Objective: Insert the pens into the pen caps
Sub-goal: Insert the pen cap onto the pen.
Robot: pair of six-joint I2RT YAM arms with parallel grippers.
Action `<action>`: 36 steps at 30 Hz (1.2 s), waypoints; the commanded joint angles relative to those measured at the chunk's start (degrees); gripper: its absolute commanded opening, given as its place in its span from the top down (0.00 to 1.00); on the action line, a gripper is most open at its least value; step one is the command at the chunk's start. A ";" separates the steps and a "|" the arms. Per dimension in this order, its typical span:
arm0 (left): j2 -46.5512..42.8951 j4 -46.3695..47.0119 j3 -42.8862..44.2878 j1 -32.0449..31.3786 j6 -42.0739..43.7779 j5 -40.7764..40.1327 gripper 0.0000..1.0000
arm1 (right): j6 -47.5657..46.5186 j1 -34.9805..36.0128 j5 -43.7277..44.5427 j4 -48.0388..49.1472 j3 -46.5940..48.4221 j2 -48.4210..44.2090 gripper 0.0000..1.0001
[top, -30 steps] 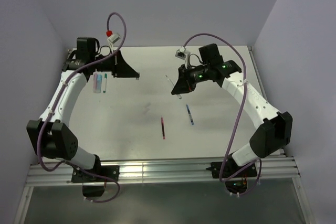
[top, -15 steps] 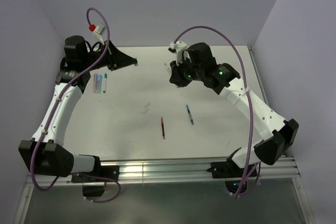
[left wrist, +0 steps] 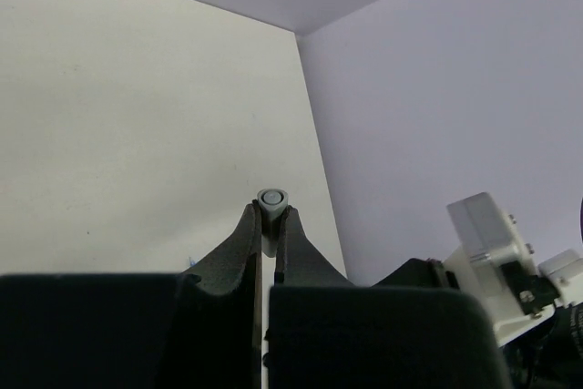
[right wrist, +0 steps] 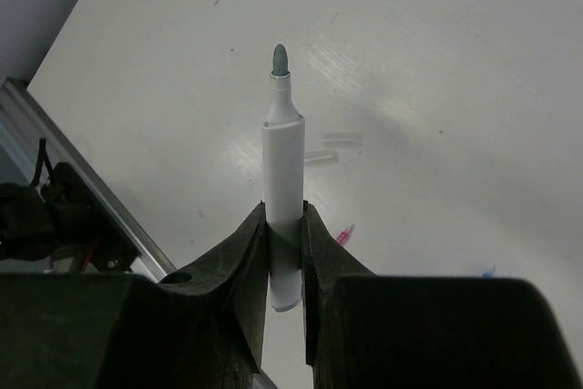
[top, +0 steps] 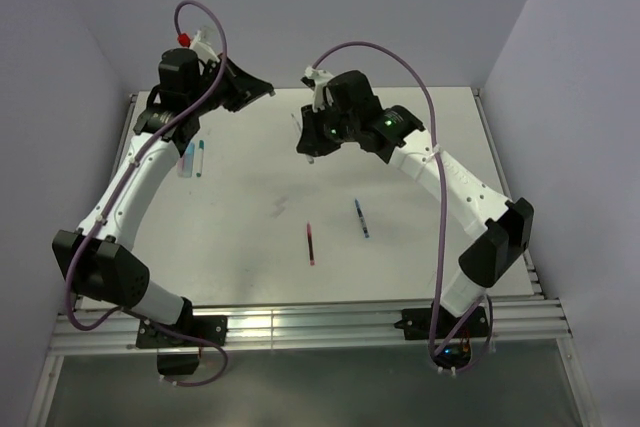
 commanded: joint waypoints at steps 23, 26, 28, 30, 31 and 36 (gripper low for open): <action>-1.64 0.18 -3.04 -6.16 -3.11 -0.90 1.00 | 0.97 0.88 -5.51 0.47 -0.22 0.04 1.00; -1.55 -0.26 -2.25 -5.81 -3.02 0.07 1.00 | 0.62 0.88 -5.60 0.55 -1.36 -0.57 1.00; -1.82 0.08 -2.33 -5.28 -2.94 1.30 1.00 | 0.36 0.61 -6.04 0.55 -1.80 -1.10 1.00; -2.17 0.61 -2.69 -4.93 -3.28 1.74 1.00 | -0.08 0.44 -6.83 0.47 -2.24 -1.72 1.00; -2.26 1.13 -3.12 -4.66 -3.37 2.87 1.00 | -0.17 0.26 -7.09 0.55 -2.33 -1.89 1.00; -2.78 5.17 -4.97 -4.57 -4.34 6.66 1.00 | -0.96 0.17 -11.05 0.55 -2.68 -2.42 1.00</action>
